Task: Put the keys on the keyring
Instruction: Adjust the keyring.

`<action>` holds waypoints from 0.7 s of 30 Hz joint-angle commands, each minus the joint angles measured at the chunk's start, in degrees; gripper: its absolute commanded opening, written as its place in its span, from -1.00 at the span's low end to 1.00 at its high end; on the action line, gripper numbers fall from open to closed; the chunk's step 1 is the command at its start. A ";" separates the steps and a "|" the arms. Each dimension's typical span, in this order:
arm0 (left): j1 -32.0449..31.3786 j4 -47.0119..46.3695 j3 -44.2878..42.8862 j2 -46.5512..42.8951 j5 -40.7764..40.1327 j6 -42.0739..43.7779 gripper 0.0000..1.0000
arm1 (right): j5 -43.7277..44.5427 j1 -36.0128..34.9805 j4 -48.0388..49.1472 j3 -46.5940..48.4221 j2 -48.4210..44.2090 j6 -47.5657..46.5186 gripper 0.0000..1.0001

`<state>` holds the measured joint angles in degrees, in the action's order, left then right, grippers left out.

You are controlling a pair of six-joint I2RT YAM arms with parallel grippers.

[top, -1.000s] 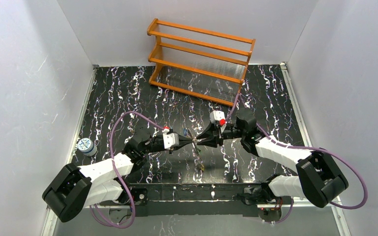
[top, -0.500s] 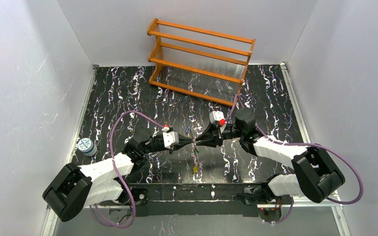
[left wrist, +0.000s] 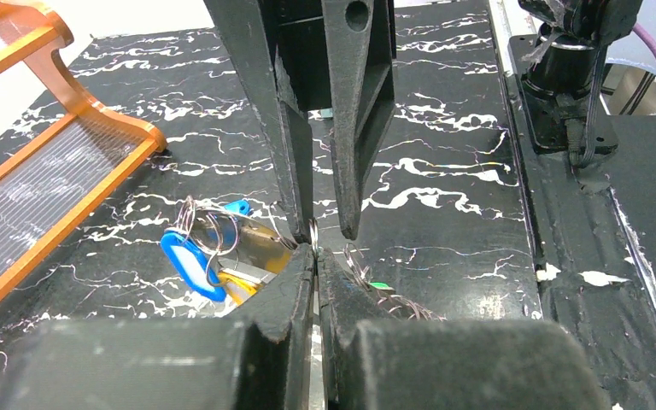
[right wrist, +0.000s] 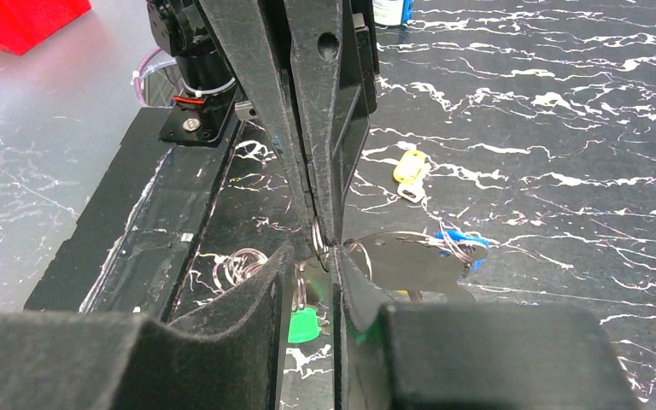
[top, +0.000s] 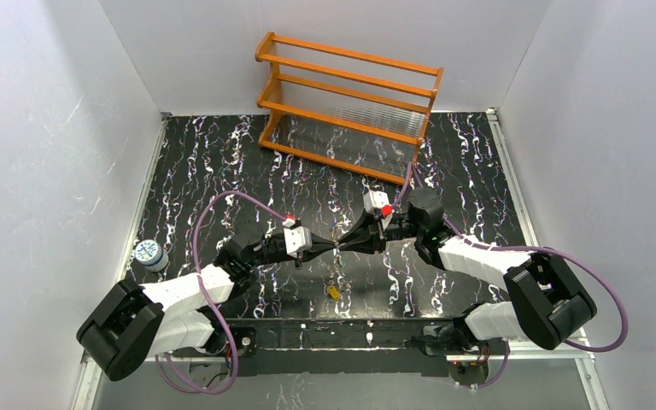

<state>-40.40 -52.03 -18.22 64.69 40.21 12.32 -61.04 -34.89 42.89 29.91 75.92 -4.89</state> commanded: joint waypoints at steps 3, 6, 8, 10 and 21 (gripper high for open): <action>-0.27 -3.63 -0.94 -0.17 0.15 -0.70 -1.00 | -0.70 -0.35 3.20 2.22 0.61 0.31 -0.54; -0.29 -3.78 -1.03 -0.26 0.26 -0.90 -1.00 | 0.00 -0.35 2.99 1.85 0.81 0.36 -0.65; -0.29 -3.81 -0.95 -0.34 0.26 -0.97 -1.00 | 0.33 -0.35 2.76 1.91 0.89 0.32 -0.85; -0.29 -3.93 -0.94 -0.51 0.23 -1.22 -1.00 | 0.58 -0.28 2.01 2.32 1.10 0.29 -0.97; -0.29 -3.77 1.95 -5.04 -9.45 -5.49 -0.03 | 2.84 -0.35 -10.09 4.32 -1.04 -7.59 -0.97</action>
<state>-40.42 -53.41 -18.04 63.86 36.67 8.93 -59.59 -34.96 39.35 31.38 76.86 -6.72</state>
